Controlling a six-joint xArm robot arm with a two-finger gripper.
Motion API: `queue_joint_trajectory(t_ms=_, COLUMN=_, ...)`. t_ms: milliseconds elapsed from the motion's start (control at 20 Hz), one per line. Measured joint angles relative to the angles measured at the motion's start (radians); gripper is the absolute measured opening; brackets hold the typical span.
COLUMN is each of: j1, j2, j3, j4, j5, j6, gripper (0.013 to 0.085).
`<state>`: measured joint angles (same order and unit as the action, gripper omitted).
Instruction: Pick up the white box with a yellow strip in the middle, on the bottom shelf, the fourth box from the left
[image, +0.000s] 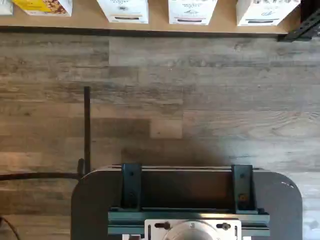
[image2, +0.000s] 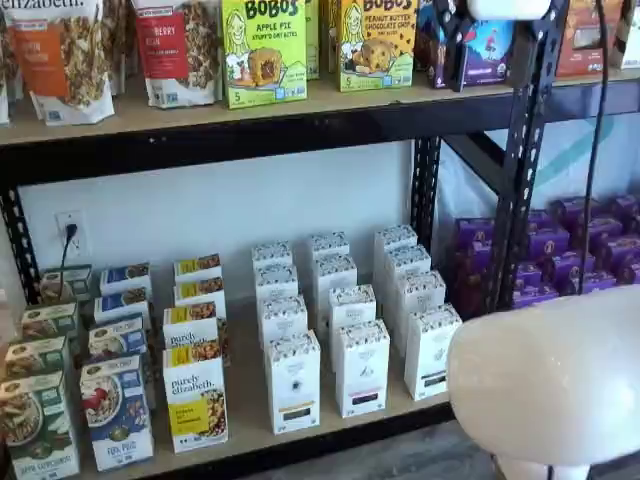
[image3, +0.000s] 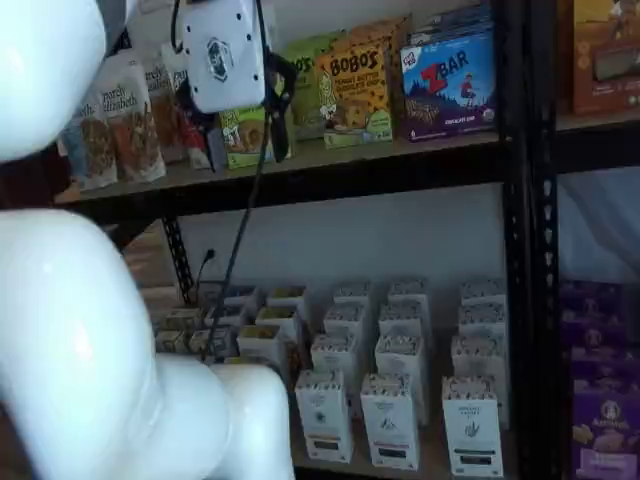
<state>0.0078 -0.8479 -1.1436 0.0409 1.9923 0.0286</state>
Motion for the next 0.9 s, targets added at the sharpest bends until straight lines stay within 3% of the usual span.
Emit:
queue_joint_trajectory(t_ms=50, j1=-0.020, j2=-0.008, j3=0.009, j4=0.018, j5=-0.019, j6=-0.012, gripper=0.0850)
queue_joint_trajectory(t_ms=550, j1=-0.042, j2=0.000, j3=0.021, j4=0.031, j5=-0.046, j6=-0.031, gripper=0.0850)
queue_joint_trajectory(t_ms=900, j1=-0.030, j2=-0.010, j3=0.063, j4=0.026, j5=-0.103, j6=-0.024, gripper=0.0850)
